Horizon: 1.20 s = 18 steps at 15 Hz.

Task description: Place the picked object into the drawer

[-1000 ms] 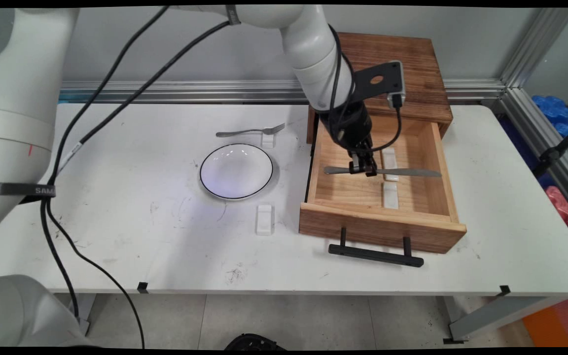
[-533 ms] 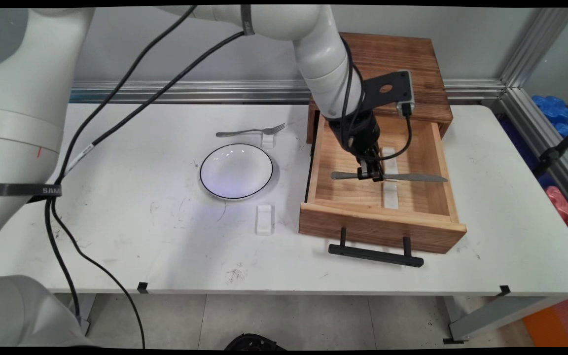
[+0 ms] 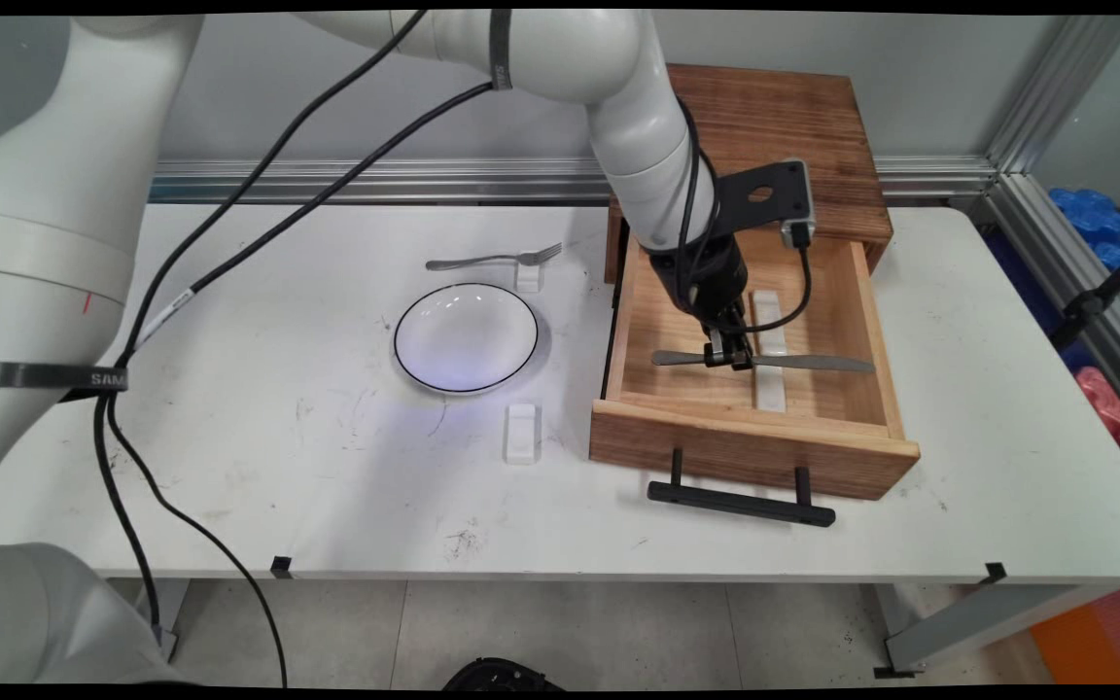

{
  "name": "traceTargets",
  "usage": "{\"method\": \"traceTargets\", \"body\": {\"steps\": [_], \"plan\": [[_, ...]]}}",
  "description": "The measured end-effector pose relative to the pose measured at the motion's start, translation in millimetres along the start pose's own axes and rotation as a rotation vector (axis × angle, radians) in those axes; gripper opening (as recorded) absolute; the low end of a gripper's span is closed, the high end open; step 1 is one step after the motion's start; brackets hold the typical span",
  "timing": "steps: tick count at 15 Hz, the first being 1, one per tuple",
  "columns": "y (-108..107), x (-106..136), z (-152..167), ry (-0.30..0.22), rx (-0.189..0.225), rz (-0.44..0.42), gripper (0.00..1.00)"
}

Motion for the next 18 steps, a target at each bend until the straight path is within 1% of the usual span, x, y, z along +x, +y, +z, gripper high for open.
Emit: {"method": "traceTargets", "body": {"steps": [9,18], "plan": [[0.8,-5.0,14.6,-0.002,-0.005,-0.025,0.0],[-0.4,-16.1,30.7,-0.016,-0.006,-0.06,0.0]]}}
